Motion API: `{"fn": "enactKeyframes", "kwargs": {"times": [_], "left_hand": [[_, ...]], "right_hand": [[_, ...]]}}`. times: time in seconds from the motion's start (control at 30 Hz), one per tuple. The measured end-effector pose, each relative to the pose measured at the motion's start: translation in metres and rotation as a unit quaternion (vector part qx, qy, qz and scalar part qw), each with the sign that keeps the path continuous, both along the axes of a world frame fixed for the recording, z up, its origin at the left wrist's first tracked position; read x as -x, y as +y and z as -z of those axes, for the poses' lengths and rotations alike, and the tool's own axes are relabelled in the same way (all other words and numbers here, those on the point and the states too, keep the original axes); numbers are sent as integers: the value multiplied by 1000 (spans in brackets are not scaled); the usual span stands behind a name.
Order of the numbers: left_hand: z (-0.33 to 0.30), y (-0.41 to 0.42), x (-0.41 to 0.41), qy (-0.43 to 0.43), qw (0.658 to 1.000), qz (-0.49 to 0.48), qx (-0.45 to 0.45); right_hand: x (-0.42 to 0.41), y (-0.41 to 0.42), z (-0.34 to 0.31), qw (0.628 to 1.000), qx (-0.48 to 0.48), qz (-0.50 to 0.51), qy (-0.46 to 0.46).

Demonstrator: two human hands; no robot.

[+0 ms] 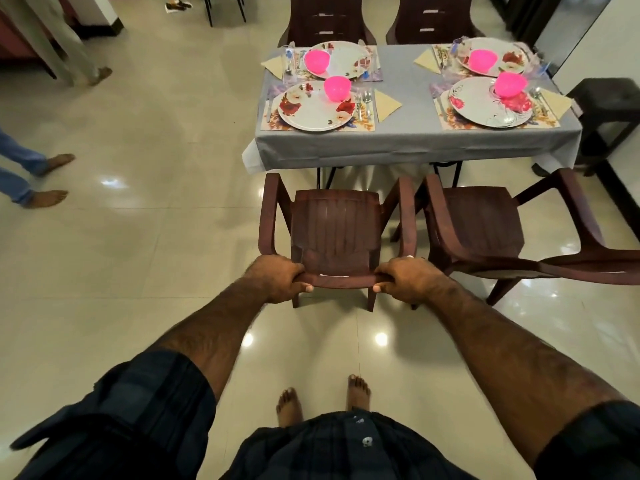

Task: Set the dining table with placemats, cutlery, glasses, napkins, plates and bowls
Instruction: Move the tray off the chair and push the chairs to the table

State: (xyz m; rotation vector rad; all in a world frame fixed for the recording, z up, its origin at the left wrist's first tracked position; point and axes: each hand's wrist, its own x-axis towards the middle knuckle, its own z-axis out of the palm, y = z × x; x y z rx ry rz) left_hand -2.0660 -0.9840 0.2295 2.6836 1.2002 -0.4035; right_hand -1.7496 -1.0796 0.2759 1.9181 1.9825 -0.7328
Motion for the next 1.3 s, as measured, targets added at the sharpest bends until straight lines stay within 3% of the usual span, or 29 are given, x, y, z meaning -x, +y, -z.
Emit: {"fn": "enactKeyframes", "kwargs": {"times": [0.1,0.3,0.63,0.83,1.3], "left_hand": [[-5,0,3,1,1000,-14,4],[-17,13,3,25,992,-23,119],[-20,-3,-3,87,995,19,50],[-14,-6,0,64,997,-2,37],[-20,7,3,59,996,-27,68]], "right_hand": [[8,-1,-1,1000,-2,8,-5],[14,-6,1,999,-22,49,9],[13,-18,16,998,-45,15,-36],[8,-15,16,998,-56,16,-23],[24,-6,7,998,-67,17,-15]]}}
